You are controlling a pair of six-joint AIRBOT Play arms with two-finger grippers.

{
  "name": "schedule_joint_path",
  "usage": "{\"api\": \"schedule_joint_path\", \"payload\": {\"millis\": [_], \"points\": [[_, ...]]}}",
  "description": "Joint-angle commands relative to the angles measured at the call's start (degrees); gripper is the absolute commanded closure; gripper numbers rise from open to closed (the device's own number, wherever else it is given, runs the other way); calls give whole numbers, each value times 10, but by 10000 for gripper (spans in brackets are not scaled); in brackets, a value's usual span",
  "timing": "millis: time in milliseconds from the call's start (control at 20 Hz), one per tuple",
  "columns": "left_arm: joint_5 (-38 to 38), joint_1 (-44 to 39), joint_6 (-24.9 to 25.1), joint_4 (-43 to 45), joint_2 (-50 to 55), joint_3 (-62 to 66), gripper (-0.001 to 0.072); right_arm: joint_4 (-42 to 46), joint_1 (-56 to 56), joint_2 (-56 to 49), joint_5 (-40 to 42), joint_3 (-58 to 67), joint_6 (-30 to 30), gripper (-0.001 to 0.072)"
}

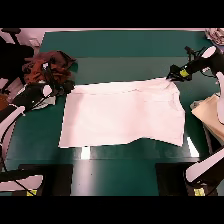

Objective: Fold the shirts.

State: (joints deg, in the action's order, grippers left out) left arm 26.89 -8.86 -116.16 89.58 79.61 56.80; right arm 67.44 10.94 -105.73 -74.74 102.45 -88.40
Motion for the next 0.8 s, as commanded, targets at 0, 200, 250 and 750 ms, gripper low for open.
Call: {"api": "schedule_joint_path", "payload": {"millis": [0,200,250,750], "points": [[65,0,59,-17,-13,-1,453,19,3,19,-16,0,-1,367],[105,0,139,-13,-82,-1,452,72,27,59,-47,0,-1,367],[108,0,149,-13,-104,0,354,71,33,70,-57,0,-3,366],[225,2,207,-21,-110,53,42,71,42,217,-108,-174,-7,154]]}}
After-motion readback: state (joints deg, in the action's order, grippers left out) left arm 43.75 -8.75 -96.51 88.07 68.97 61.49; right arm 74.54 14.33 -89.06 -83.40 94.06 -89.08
